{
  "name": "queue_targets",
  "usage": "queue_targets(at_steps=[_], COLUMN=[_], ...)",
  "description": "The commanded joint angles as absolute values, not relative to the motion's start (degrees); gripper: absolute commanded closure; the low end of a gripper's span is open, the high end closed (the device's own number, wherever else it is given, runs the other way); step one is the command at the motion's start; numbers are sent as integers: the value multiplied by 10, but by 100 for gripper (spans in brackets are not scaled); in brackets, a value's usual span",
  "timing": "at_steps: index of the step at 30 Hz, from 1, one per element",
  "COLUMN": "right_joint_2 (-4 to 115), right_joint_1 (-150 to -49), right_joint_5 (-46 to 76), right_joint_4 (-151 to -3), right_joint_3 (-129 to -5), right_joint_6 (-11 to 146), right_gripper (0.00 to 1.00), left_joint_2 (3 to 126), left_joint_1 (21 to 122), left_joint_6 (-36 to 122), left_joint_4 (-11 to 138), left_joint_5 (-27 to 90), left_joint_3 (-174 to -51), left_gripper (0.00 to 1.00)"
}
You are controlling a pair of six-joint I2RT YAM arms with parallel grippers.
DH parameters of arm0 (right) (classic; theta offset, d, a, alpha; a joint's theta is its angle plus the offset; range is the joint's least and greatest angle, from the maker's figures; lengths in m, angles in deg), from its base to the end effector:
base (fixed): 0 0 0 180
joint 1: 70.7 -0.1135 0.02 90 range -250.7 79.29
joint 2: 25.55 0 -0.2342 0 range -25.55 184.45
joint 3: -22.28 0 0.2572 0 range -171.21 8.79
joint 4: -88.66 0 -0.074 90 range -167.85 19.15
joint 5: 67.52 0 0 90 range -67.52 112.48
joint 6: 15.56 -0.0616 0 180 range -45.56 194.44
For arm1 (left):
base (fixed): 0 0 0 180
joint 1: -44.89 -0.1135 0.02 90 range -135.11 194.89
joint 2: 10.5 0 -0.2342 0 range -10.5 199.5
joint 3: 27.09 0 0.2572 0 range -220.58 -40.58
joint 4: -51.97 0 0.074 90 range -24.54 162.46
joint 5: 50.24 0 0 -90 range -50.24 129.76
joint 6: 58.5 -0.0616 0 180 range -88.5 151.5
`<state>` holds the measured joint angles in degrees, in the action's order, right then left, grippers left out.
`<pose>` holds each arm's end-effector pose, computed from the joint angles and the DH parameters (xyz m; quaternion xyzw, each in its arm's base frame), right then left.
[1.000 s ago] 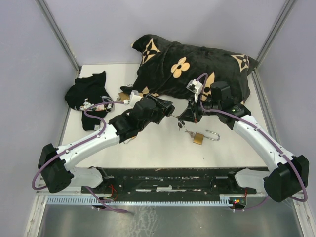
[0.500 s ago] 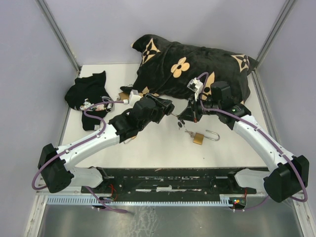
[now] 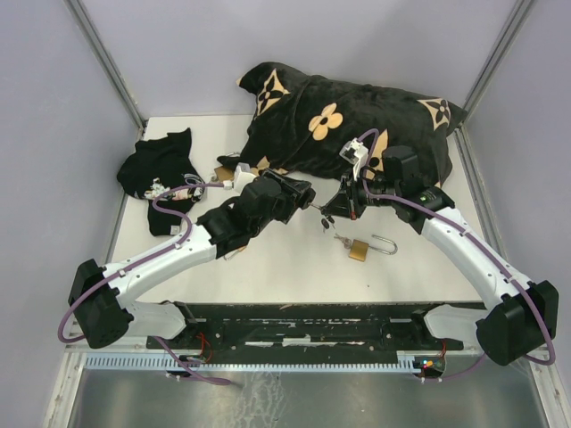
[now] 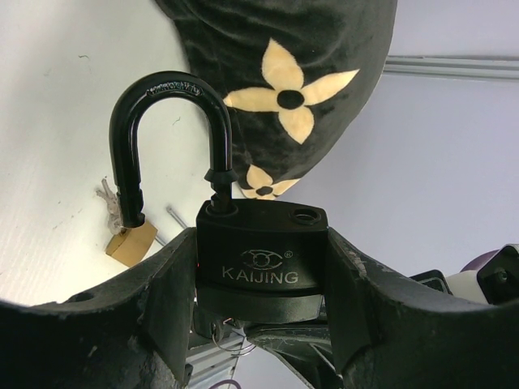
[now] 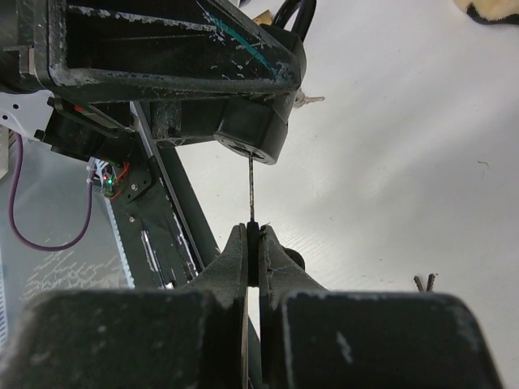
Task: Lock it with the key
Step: Lock the lock.
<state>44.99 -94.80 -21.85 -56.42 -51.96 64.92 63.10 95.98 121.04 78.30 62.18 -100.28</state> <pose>0.2559 0.1616 0.2897 -0.2860 0.7769 0.4461 0.3400 0.2243 -0.2405 0.2774 -0.3713 0.7551 -0.4286 0.3291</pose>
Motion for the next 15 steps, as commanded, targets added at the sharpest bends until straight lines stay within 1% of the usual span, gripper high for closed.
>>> queue_targets(at_steps=[1, 10, 15], right_joint_2=[436, 439, 444], right_joint_1=[-944, -928, -928], right_joint_5=[-217, -219, -214], right_joint_4=[-620, -678, -698], right_joint_3=[-536, -533, -536], right_joint_6=[637, 572, 561], right_gripper=[99, 99, 98], left_joint_2=[617, 618, 621], left_joint_1=[964, 966, 965], left_joint_6=[1235, 1252, 1277], left_joint_4=[726, 720, 710], left_joint_5=[613, 614, 611], left_joint_3=[-1015, -1003, -995], left_gripper=[97, 97, 97])
